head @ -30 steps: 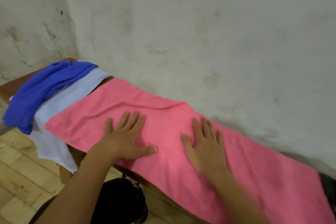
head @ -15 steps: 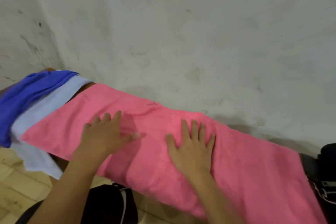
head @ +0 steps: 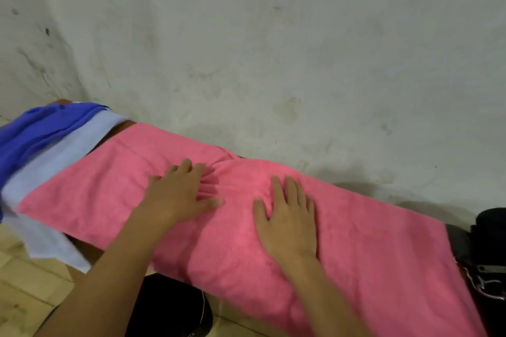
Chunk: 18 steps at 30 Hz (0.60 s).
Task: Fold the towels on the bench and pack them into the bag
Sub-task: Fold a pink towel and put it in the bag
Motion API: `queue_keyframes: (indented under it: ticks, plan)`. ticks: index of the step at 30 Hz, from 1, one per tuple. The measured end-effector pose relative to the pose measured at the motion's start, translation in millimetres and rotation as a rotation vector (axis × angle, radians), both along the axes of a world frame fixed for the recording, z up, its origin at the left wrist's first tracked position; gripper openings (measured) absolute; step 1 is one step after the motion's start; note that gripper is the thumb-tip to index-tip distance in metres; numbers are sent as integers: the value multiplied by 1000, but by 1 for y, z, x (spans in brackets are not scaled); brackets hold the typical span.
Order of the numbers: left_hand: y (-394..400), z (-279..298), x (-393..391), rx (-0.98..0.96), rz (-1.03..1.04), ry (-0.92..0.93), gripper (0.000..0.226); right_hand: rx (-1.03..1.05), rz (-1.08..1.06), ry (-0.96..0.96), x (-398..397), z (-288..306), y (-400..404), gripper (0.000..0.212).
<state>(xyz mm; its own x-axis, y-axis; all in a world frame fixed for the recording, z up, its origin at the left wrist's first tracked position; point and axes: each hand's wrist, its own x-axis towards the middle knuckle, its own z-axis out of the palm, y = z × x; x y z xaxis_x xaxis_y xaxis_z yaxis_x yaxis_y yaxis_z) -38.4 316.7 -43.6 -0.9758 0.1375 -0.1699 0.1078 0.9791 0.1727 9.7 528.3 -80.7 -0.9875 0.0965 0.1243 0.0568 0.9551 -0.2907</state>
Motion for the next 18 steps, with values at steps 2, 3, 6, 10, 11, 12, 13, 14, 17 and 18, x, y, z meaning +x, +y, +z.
queue_keyframes:
  ticks: [2,3,6,10,11,12,13,14,17,18]
  plan:
    - [9,-3,6,-24,57,126,67,-63,-32,123,11,-1,1,57]
    - [14,-4,7,-25,82,167,65,-70,-47,161,12,-2,2,48]
    - [35,-7,1,112,66,248,68,-33,-39,161,9,-2,3,42]
    - [64,-9,-17,390,-205,373,64,-35,23,230,0,1,-1,40]
    - [68,-10,-20,427,-230,321,59,-34,29,265,-1,1,-1,37]
    - [71,-13,-22,420,-228,262,53,-30,26,304,-1,0,-2,35]
    - [72,-15,-23,361,-209,219,49,-32,11,329,1,0,-3,36]
    - [73,-16,-24,306,-195,205,46,-40,-14,335,4,3,-3,37]
    - [69,-20,-30,307,-215,242,46,-135,-65,201,3,13,7,35]
    - [65,-23,-33,326,-212,254,48,-139,-65,109,-2,16,15,40]
